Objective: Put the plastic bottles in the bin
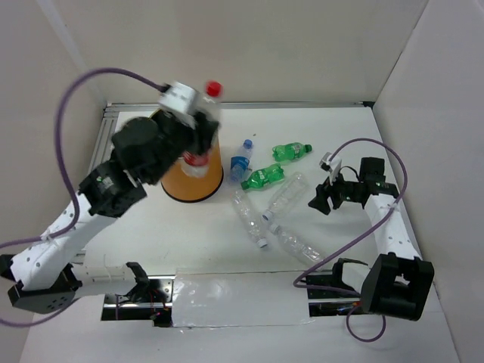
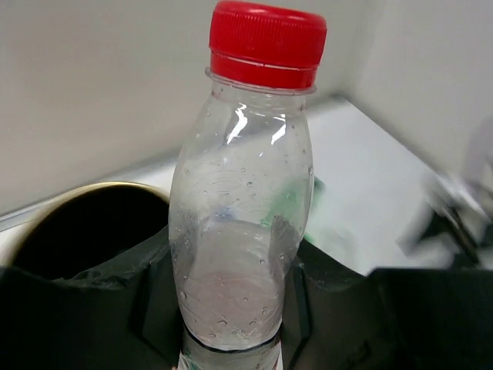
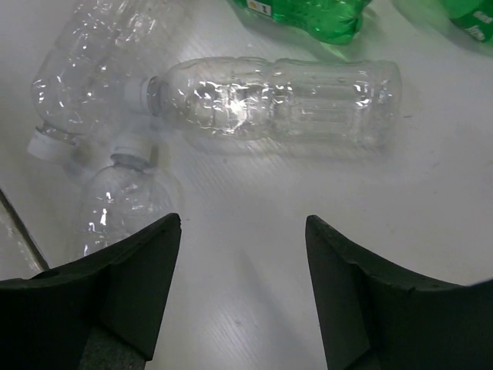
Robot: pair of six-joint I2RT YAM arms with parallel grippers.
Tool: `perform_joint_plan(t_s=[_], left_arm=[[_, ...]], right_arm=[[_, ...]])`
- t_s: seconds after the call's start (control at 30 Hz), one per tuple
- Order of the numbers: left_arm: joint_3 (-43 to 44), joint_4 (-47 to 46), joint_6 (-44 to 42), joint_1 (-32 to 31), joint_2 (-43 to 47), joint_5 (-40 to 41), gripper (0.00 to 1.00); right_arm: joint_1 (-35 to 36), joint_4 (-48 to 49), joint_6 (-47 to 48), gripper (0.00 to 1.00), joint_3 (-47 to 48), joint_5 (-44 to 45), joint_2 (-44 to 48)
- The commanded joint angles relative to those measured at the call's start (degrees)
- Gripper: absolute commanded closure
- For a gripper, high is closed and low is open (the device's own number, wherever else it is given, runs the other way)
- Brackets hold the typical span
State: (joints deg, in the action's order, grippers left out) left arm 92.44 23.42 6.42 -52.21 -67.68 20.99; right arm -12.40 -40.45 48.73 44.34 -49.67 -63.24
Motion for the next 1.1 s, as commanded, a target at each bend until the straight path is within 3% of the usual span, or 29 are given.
perform_joint_plan(t_s=[0.0, 0.07, 0.13, 0.23, 0.3, 0.37, 0.4, 0.5, 0.53, 0.67, 0.8, 0.93, 1.07], left_arm=[[-3.84, -14.4, 2.45, 12.45, 0.09, 4.85, 0.82], [-5.08, -17.26, 4.39, 20.71, -1.91, 6.59, 0.82], [-5.08, -17.97, 7.81, 27.38, -4.46, 7.3, 0.76], [-5.61, -18.59, 8.88, 31.8, -10.0, 7.31, 0.75], [-6.22, -17.79, 9.49, 34.53, -13.77, 6.44, 0.56], [-6.75, -18.32, 9.49, 35.15, -14.5, 7.31, 0.47], [-7.45, -18.32, 9.49, 35.15, -15.28, 5.31, 0.36], [-7.45, -15.26, 10.37, 35.15, -15.9, 4.76, 0.16], [-7.45, -15.25, 10.37, 34.55, -15.9, 4.76, 0.01], [-6.93, -14.02, 6.7, 29.28, -11.61, 6.16, 0.0], [-9.02, -12.18, 6.06, 19.18, -5.9, 9.24, 0.0], [-17.17, -11.03, 12.47, 5.84, -0.97, 10.99, 0.0], [-25.37, -9.45, 21.6, -1.84, 0.17, 15.3, 0.0]], right_arm=[[4.21, -0.6, -1.26, 0.25, 1.37, -0.7, -1.53], [6.07, 0.71, -1.88, 0.22, 1.37, 0.18, -2.05], [8.87, 0.72, -3.46, 0.21, 1.37, 1.59, -2.06], [13.0, 0.72, -3.47, 0.16, 2.59, 4.05, -4.78], [16.34, 0.19, -2.94, 0.1, 2.6, 7.11, -8.2], [18.36, 0.19, -2.94, 0.09, 2.6, 9.75, -10.4], [19.42, 0.98, -4.16, 0.07, 2.6, 11.33, -12.06], [22.77, 1.51, -4.7, 0.03, 1.45, 16.44, -13.22], [23.56, 1.51, -4.7, 0.03, 0.85, 17.84, -13.22], [28.83, -1.91, -3.64, 0.03, 0.32, 21.18, -14.28], [34.45, -3.32, -3.64, 0.05, -0.92, 24.09, -14.8], [36.31, -5.6, -3.64, 0.06, -0.32, 24.8, -15.85], [34.47, -5.61, -4.26, 0.06, 5.75, 24.1, -14.45]])
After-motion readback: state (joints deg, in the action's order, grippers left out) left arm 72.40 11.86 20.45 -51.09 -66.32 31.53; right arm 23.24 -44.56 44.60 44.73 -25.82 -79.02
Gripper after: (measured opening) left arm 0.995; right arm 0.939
